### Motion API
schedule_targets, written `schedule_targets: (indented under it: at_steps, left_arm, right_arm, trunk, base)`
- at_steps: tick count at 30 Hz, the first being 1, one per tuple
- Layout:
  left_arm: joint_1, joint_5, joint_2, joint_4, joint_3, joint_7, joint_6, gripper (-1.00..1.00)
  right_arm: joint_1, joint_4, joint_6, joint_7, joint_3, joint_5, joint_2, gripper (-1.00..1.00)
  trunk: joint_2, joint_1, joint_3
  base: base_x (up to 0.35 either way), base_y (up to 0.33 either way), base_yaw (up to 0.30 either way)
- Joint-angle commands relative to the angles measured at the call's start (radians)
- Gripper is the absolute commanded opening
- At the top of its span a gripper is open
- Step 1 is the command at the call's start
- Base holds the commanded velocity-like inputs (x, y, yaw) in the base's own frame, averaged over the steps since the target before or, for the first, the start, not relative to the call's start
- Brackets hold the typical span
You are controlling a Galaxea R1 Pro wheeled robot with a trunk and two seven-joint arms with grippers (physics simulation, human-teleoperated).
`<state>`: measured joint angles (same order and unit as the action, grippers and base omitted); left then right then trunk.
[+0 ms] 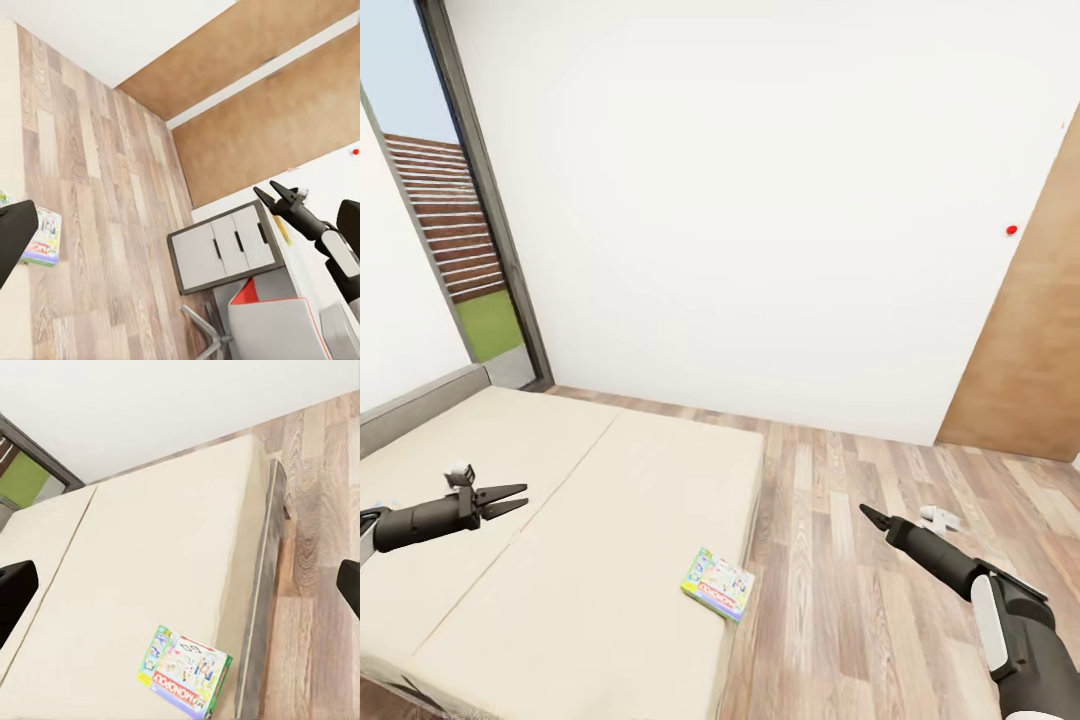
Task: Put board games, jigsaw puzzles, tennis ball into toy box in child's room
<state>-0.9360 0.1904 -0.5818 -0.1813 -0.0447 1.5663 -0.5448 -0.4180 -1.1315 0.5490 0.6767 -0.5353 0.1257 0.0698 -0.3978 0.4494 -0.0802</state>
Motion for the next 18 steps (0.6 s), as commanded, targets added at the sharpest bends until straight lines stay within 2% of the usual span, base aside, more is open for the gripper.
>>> schedule_targets:
  at_steps: [1, 18]
  left_arm:
    - [-0.001, -0.006, 0.002, 0.0, -0.004, 0.004, -0.011, 1.0]
    - [-0.001, -0.006, 0.01, 0.0, -0.004, 0.004, -0.01, 1.0]
  right_arm:
    - [-0.001, -0.001, 0.008, 0.001, -0.002, 0.008, 0.0, 1.0]
    - [-0.001, -0.001, 0.007, 0.003, -0.002, 0.008, 0.001, 1.0]
  trunk:
    - [-0.002, 0.001, -0.002]
    - [-0.002, 0.001, -0.002]
  base:
    - [0.002, -0.004, 0.29]
    - [0.0, -0.001, 0.291]
